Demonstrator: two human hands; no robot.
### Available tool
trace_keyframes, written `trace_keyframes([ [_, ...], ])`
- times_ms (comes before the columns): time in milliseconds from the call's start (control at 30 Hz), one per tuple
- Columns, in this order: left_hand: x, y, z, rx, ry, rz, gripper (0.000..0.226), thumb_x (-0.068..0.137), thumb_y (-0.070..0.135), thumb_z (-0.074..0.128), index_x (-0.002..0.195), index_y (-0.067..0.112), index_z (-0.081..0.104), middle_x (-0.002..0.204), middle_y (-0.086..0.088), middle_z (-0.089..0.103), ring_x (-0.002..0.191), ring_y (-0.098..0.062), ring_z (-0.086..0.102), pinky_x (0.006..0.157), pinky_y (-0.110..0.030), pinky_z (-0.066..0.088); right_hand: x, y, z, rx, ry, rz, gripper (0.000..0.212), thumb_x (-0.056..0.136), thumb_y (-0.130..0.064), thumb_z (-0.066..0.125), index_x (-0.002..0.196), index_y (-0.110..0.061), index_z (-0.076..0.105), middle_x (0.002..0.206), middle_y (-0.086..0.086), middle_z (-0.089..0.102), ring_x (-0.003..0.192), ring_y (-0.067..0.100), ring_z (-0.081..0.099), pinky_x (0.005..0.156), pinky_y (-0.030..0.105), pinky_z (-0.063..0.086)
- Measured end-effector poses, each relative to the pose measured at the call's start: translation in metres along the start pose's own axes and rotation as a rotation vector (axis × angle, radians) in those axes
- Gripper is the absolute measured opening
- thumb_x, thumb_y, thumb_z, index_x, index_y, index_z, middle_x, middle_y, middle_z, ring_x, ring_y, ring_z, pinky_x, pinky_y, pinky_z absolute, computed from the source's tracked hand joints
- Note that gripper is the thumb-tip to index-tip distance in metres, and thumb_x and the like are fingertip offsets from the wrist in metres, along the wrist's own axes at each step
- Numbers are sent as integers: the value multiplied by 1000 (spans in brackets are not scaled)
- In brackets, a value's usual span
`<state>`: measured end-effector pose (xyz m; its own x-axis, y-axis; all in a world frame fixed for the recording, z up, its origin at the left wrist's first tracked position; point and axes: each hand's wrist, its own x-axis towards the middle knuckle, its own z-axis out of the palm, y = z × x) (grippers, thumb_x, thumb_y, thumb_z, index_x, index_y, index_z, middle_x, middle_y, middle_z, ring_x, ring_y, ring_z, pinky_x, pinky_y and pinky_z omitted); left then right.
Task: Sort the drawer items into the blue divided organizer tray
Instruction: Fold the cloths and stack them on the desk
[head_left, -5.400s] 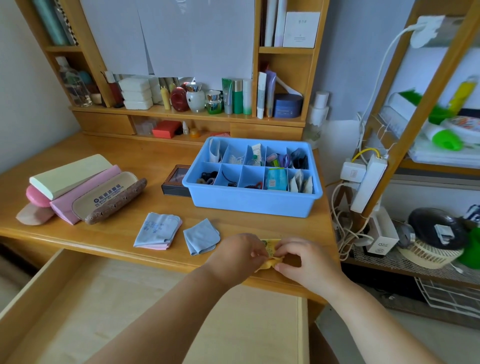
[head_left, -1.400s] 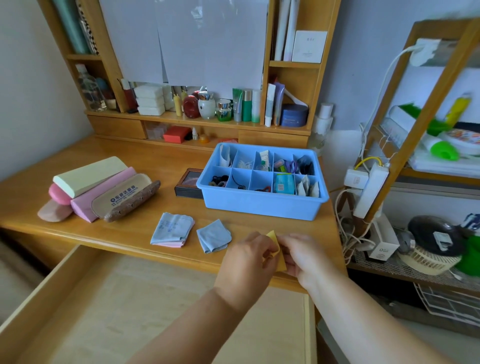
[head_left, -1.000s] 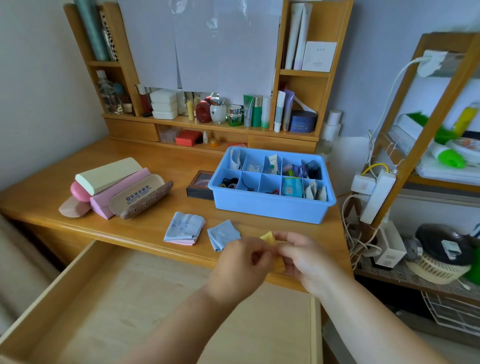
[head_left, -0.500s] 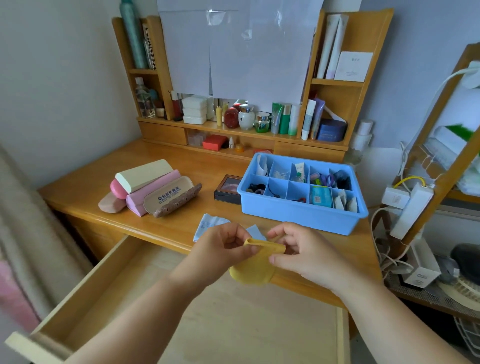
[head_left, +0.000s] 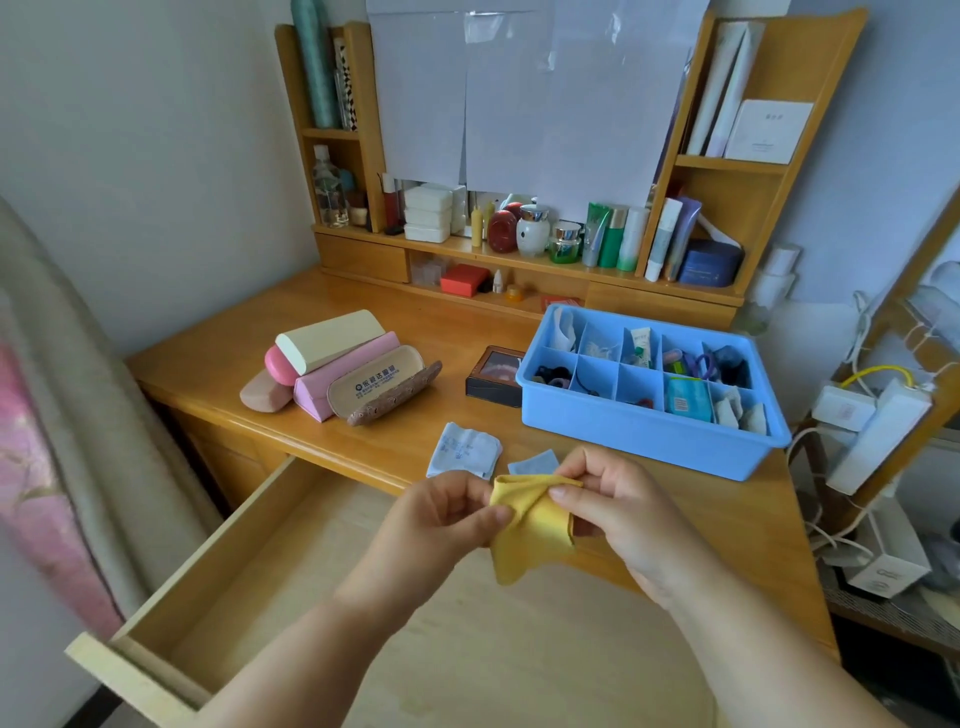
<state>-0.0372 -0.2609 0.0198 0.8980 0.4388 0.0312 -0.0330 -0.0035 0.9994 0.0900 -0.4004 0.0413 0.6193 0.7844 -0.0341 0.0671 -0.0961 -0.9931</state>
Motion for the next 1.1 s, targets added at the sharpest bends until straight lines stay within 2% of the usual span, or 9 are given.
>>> trace_keyframes([
  [167,-6,-2,0,-97,190,120,20,85,-10,60,82,8,50,70,3,57,68,-10,52,62,-20,45,1,0,6,70,-70,93,18,89,0,56,74,-11,55,64,2,61,59,10,58,55,23,51],
  [300,-8,10,-4,160,163,229,27,84,-10,61,75,14,69,79,9,67,76,-5,60,69,-16,47,3,-1,5,99,-83,125,16,90,-2,57,76,-11,58,64,2,64,60,11,61,55,25,52],
  [433,-10,13,-9,347,100,227,39,84,-6,64,102,28,70,96,17,66,74,-8,59,72,-19,50,5,1,2,54,-86,147,7,88,-7,61,82,-9,62,70,6,65,63,14,61,59,25,51],
  [533,-12,8,-17,445,91,187,55,81,-2,70,117,38,57,88,19,63,68,-4,58,70,-15,49,8,6,0,-113,-89,156,5,85,-10,66,80,-12,64,60,-2,59,52,9,51,54,19,43],
  [667,-7,-2,-33,565,92,-63,21,82,11,70,86,32,66,63,8,67,54,-3,58,59,-19,48,16,15,8,-87,-150,244,7,89,-10,61,85,-15,62,60,-9,58,47,12,56,48,20,44],
  [767,8,-4,-41,339,54,-181,6,91,4,57,89,10,60,69,1,71,69,-18,72,74,-32,57,28,18,22,154,-163,303,9,92,-5,56,89,-12,61,84,1,63,71,21,69,61,28,57],
  [900,48,12,-60,443,-3,-39,8,92,5,57,92,12,61,95,-5,72,94,-27,66,89,-44,51,56,16,24,-122,2,29,17,89,-14,63,80,-28,66,101,-11,70,95,11,63,89,31,49],
  [1000,87,16,-77,512,-59,101,18,88,-3,59,87,15,61,114,3,66,107,-4,62,98,-27,49,76,21,28,-426,103,-211,18,86,-19,67,79,-35,63,118,-30,59,109,-10,53,89,10,40],
  [1100,116,3,-89,694,-148,196,27,83,-4,60,79,22,59,121,10,62,115,1,54,99,-14,42,91,42,38,-645,149,-302,16,85,-18,68,76,-32,64,127,-29,49,111,-13,47,84,-2,32],
])
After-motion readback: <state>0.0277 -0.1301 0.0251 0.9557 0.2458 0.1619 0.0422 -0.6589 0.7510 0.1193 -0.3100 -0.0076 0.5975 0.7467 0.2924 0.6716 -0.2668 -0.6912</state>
